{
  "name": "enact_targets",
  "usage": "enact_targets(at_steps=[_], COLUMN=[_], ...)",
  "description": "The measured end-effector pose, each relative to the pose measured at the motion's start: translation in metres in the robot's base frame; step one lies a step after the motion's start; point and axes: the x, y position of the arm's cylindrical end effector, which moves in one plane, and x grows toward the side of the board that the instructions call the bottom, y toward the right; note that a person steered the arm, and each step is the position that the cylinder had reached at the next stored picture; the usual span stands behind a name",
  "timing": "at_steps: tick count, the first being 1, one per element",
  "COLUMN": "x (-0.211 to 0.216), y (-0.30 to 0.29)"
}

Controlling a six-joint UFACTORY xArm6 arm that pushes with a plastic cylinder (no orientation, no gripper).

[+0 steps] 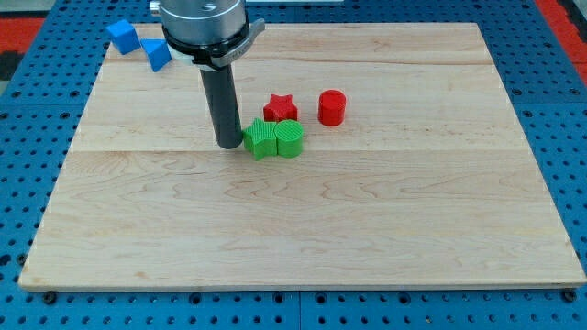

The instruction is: Push the blue cube into the blue triangle

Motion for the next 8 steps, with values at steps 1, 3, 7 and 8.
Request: enact_targets(at_steps=[1,3,7,8], x=[-0.042,-0.079,-0.081,-0.15], y=[-0.1,-0.21,-0.209,-0.199])
